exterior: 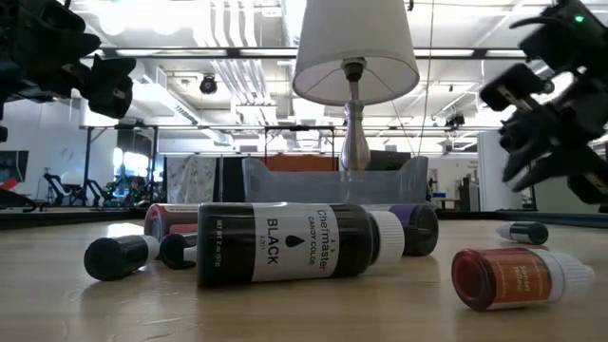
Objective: Pick & Place food coloring
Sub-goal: Put the small blue food coloring into the black bin
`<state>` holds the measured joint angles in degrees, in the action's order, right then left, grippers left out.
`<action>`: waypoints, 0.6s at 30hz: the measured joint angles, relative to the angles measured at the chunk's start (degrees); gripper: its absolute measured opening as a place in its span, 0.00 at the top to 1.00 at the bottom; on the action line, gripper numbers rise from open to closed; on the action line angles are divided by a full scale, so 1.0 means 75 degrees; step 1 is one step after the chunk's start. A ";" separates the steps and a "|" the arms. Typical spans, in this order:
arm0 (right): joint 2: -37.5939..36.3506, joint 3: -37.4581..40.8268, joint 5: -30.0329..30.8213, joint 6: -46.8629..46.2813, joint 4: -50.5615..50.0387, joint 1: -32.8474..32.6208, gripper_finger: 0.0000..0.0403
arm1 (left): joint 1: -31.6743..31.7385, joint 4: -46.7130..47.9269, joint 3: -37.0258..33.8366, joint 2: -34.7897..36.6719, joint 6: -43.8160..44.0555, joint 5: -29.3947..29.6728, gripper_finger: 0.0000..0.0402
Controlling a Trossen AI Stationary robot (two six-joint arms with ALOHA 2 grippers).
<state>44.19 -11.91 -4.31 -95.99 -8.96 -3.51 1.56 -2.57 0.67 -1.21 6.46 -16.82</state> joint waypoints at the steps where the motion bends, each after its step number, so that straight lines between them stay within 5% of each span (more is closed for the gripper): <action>1: 0.0215 -0.0165 0.0066 -0.0077 0.0028 -0.0002 0.86 | 0.0000 0.0000 0.0000 0.0000 0.0000 0.0000 0.55; 6: 0.1117 -0.1278 0.0018 0.0578 0.0118 0.0001 0.86 | 0.0000 0.0000 0.0000 0.0000 0.0000 0.0000 0.55; 9: 0.1732 -0.1921 -0.0586 0.0834 -0.1043 0.0018 0.85 | 0.0000 0.0000 0.0000 0.0000 0.0000 0.0000 0.55; 13: 0.2620 -0.2552 -0.1050 0.1125 -0.2614 -0.0026 0.75 | 0.0000 0.0000 0.0000 0.0000 0.0000 0.0000 0.55; 18: 0.3726 -0.3086 -0.0714 0.1491 -0.2705 -0.0119 0.58 | 0.0000 0.0000 0.0000 -0.0002 0.0000 0.0002 0.55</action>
<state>72.13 -35.05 -9.66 -84.81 -29.25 -4.41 1.56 -2.57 0.67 -1.23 6.46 -16.80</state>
